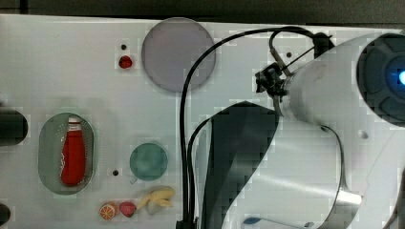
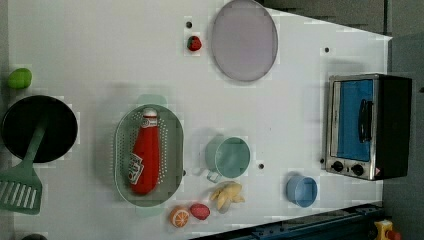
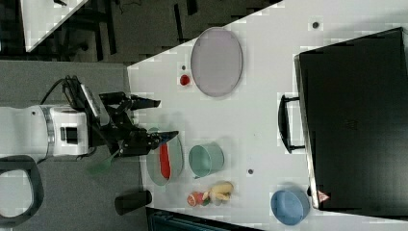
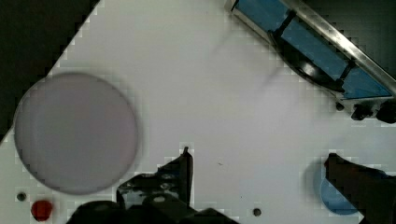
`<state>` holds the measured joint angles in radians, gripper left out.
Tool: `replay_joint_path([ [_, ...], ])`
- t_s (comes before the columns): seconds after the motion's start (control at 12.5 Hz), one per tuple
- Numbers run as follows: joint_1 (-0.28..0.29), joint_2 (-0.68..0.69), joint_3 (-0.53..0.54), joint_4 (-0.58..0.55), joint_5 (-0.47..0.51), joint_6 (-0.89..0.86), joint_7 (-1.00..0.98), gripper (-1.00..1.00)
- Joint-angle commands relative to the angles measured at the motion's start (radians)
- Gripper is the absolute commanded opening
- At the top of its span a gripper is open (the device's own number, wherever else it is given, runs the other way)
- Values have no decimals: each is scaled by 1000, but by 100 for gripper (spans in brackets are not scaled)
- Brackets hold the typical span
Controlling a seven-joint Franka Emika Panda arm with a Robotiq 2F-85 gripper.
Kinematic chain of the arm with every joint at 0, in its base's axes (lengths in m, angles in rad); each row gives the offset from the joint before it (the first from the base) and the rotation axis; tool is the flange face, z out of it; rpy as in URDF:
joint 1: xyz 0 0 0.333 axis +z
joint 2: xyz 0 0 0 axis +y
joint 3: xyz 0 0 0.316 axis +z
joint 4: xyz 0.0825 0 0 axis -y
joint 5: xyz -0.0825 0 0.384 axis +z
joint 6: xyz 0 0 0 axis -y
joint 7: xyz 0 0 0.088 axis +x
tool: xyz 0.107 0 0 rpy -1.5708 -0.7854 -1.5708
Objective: Pick Ketchup from the table and place it in strainer.
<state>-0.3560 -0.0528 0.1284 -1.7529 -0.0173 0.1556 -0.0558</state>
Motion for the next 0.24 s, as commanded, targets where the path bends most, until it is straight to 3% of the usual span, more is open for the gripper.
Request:
replay_joint_path([
  [0.08, 80, -10, 77, 16, -4, -6, 119, 100],
  [0.24, 84, -11, 85, 16, -3, -26, 118, 100],
])
